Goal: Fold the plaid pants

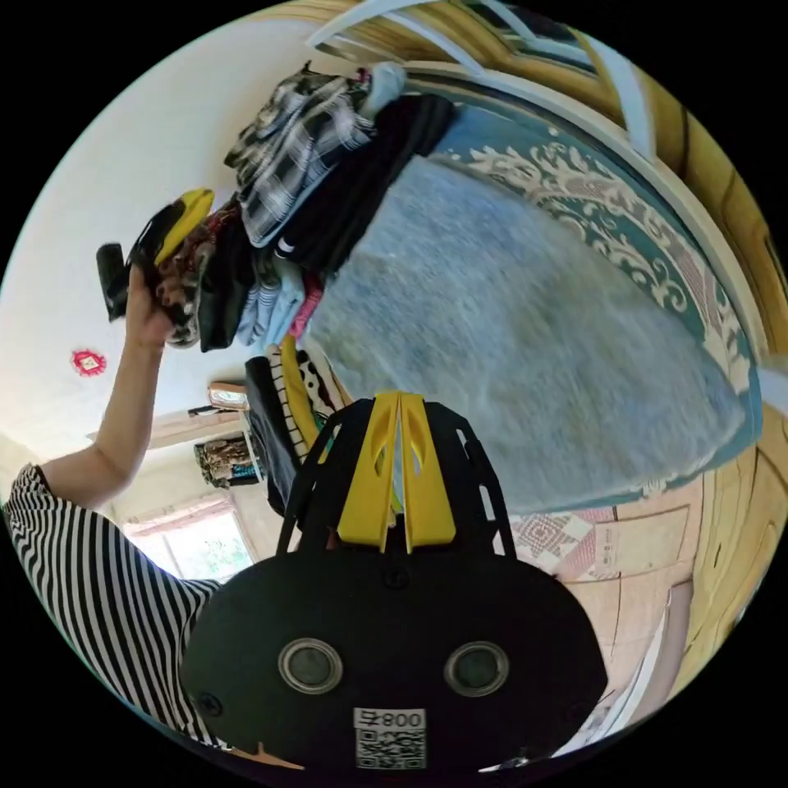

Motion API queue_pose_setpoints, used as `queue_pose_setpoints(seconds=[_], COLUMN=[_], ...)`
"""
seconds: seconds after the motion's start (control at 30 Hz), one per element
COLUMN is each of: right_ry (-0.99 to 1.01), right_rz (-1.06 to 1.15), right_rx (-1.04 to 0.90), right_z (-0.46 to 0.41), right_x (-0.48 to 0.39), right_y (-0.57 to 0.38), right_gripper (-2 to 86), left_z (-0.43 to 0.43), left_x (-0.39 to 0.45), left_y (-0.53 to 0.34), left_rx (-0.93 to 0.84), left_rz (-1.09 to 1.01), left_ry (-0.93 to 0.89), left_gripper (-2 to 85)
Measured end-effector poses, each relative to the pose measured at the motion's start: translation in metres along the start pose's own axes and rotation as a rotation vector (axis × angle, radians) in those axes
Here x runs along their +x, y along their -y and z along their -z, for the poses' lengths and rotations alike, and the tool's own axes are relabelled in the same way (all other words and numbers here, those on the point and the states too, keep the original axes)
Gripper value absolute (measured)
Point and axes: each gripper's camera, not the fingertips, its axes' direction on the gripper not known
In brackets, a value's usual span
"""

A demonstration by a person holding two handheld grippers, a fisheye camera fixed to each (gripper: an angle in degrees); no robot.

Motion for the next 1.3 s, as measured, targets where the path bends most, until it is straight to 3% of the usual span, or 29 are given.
queue_pose_setpoints(seconds=[0.17, 0.37, 0.57, 0.93, 1.3], right_ry=[-0.050, 0.046, 0.090, 0.215, 0.105], right_rz=[0.066, 0.018, 0.024, 0.250, 0.474], right_rx=[-0.106, -0.109, -0.129, 0.136, 0.267], right_z=[-0.033, -0.047, -0.056, -0.014, -0.021], right_x=[-0.024, -0.030, -0.044, -0.136, -0.243], right_y=[0.043, 0.050, 0.053, 0.088, 0.182], right_gripper=[0.1, 0.1, 0.2, 5.6, 8.0], left_z=[-0.005, -0.041, -0.080, -0.042, -0.042], left_x=[-0.001, -0.003, -0.004, 0.028, 0.016], left_y=[0.051, 0.094, 0.101, 0.042, -0.009], left_rx=[0.016, -0.194, -0.397, -0.194, -0.205], left_rz=[-0.067, -0.143, -0.251, -0.255, -0.112], left_ry=[0.204, 0.505, 0.683, 0.181, 0.018], left_gripper=[8.9, 10.4, 3.7, 1.4, 1.5])
